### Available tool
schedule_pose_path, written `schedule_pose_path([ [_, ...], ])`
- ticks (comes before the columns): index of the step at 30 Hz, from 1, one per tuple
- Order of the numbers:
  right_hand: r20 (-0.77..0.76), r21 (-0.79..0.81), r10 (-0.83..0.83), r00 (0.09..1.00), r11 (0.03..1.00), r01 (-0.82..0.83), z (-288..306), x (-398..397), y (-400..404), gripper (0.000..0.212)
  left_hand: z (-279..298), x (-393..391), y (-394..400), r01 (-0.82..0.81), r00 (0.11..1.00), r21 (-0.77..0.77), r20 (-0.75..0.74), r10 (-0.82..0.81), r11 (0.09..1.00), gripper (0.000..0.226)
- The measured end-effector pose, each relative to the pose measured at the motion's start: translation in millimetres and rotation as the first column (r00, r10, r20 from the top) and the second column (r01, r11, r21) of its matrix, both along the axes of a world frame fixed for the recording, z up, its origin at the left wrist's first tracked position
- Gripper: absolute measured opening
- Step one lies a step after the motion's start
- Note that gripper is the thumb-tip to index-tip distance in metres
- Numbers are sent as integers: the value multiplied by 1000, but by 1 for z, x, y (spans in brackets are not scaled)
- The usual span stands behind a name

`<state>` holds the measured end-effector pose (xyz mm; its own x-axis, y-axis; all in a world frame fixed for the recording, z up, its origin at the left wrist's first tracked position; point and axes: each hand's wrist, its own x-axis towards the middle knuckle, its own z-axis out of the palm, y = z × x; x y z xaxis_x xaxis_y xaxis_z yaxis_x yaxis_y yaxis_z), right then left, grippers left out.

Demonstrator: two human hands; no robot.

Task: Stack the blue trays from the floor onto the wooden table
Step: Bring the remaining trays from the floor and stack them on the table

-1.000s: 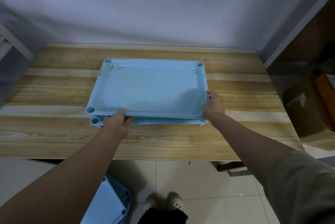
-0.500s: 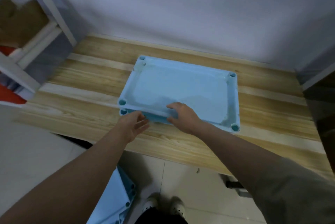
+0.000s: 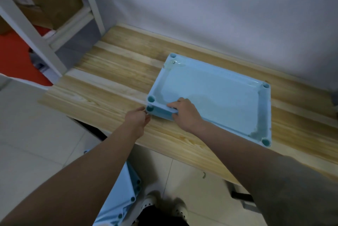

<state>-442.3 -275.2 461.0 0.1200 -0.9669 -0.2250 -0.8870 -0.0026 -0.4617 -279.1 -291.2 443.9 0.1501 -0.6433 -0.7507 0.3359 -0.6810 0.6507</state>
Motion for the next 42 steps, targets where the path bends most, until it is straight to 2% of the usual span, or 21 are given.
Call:
schedule_pose_path([
  [3,-1,1,-24,1000,1000,24,0,1,-1,47,1,4,-3,-13,1000,15,-13,13,1000,38],
  [8,-6,-8,-31,999,999,31,1,2,-1,47,-1,5,-5,-27,1000,34,-5,27,999,12],
  [13,-16,18,10,1000,1000,-9,2,5,3,45,-6,4,-11,5,1000,16,8,-5,1000,36],
  [16,-21,-2,6,1000,1000,-6,3,7,4,45,-6,5,-11,55,996,2,73,-55,999,43],
  [22,-25,9,-2,1000,1000,2,3,7,5,43,-3,10,-16,174,976,-17,136,-170,985,34],
  [27,-42,49,-8,999,999,10,10,-1,3,37,10,8,-22,378,884,-55,319,-342,924,22],
  [33,-46,-44,-85,995,996,83,17,-27,-21,36,23,-5,-54,448,841,-71,372,-393,891,37],
  [38,-69,-107,-110,992,989,102,20,-53,-69,36,25,-23,-91,489,814,-97,408,-414,867,33],
  [42,-74,-145,-93,993,986,82,27,-68,-110,38,32,-32,-111,599,720,-75,484,-496,797,41],
])
